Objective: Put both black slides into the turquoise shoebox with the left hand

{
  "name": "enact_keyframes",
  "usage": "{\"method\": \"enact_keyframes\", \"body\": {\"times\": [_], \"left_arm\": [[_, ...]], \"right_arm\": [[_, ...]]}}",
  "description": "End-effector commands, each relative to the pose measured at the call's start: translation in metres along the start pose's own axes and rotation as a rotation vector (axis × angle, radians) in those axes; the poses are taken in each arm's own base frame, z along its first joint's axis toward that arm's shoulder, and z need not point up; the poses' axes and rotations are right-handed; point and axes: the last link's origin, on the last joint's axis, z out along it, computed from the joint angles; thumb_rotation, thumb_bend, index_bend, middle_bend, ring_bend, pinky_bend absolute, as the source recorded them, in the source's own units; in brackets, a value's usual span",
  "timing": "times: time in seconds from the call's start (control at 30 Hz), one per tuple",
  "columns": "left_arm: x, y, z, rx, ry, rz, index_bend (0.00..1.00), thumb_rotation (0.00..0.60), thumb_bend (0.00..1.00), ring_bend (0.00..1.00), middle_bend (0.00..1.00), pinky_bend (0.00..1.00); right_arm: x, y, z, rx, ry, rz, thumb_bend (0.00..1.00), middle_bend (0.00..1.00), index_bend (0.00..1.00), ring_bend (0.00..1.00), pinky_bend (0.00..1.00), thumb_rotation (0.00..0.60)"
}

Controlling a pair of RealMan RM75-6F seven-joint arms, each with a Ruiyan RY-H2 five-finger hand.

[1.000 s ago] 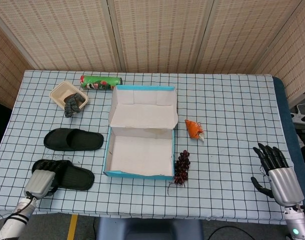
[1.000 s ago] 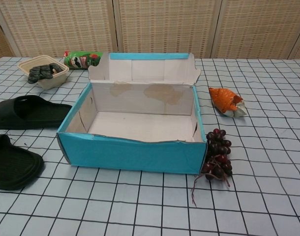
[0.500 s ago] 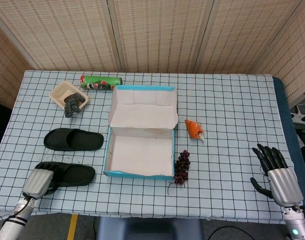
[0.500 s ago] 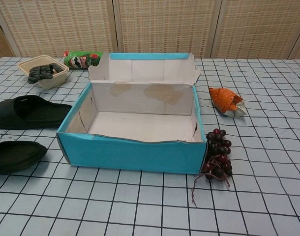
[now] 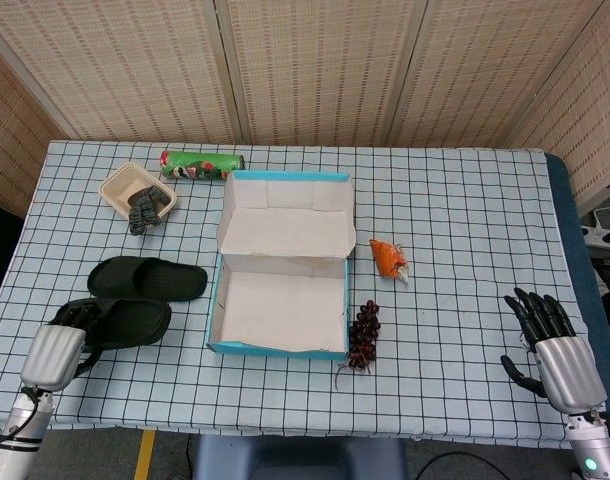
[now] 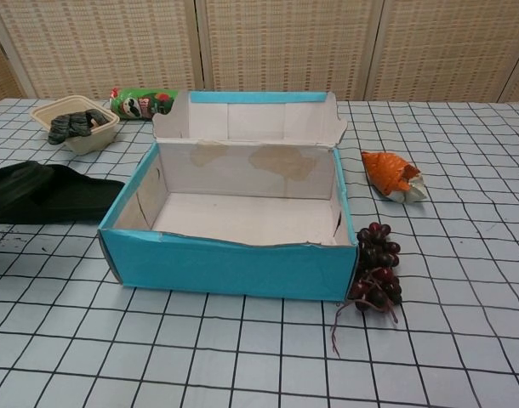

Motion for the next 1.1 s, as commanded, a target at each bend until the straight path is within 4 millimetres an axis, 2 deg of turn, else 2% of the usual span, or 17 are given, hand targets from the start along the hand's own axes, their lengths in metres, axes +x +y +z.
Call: {"method": "enact_keyframes", "body": {"times": [0.03, 0.17, 0.27, 0.53, 0.6, 0.73, 0.87, 1.0, 1.03, 1.1], "left_arm": [[0.012, 0.004, 0.003, -0.015, 0.05, 0.021, 0.63, 0.6, 0.54, 0.62, 0.73, 0.53], [0.033, 0.017, 0.008, -0.04, 0.118, 0.053, 0.63, 0.6, 0.56, 0.62, 0.73, 0.53], [0.049, 0.036, 0.015, -0.084, 0.141, 0.062, 0.63, 0.6, 0.56, 0.62, 0.73, 0.53], [0.078, 0.112, 0.039, -0.258, 0.086, 0.08, 0.62, 0.6, 0.56, 0.62, 0.73, 0.54], [0.082, 0.129, 0.043, -0.296, 0.072, 0.073, 0.61, 0.6, 0.56, 0.62, 0.73, 0.58], [0.088, 0.165, 0.058, -0.381, 0.031, 0.042, 0.61, 0.6, 0.56, 0.62, 0.73, 0.6], [0.09, 0.189, 0.078, -0.416, 0.003, 0.045, 0.61, 0.6, 0.56, 0.62, 0.73, 0.6], [0.091, 0.201, 0.088, -0.427, -0.009, 0.05, 0.61, 0.6, 0.56, 0.62, 0.73, 0.61], [0.091, 0.212, 0.096, -0.444, -0.02, 0.042, 0.61, 0.6, 0.56, 0.62, 0.73, 0.61], [0.091, 0.221, 0.108, -0.444, -0.036, 0.044, 0.61, 0.6, 0.56, 0.62, 0.73, 0.61]], "right_arm": [[0.0, 0.0, 0.0, 0.001, -0.002, 0.001, 0.22, 0.0, 0.0, 0.0, 0.0, 0.6], [0.0, 0.0, 0.0, 0.002, -0.002, 0.004, 0.22, 0.0, 0.0, 0.0, 0.0, 0.6], [0.0, -0.001, 0.001, 0.004, 0.0, 0.007, 0.22, 0.0, 0.0, 0.0, 0.0, 0.6], [0.003, 0.001, 0.001, 0.006, 0.004, 0.027, 0.22, 0.0, 0.0, 0.0, 0.0, 0.6], [0.005, 0.002, 0.001, 0.004, 0.009, 0.033, 0.22, 0.0, 0.0, 0.0, 0.0, 0.6], [0.008, 0.005, 0.001, 0.0, 0.013, 0.045, 0.22, 0.0, 0.0, 0.0, 0.0, 0.6], [0.01, 0.007, 0.0, -0.003, 0.013, 0.053, 0.22, 0.0, 0.0, 0.0, 0.0, 0.6], [0.011, 0.008, 0.0, -0.004, 0.014, 0.055, 0.22, 0.0, 0.0, 0.0, 0.0, 0.6], [0.012, 0.009, 0.001, -0.008, 0.016, 0.055, 0.22, 0.0, 0.0, 0.0, 0.0, 0.6], [0.012, 0.01, 0.001, -0.011, 0.014, 0.055, 0.22, 0.0, 0.0, 0.0, 0.0, 0.6]]}}
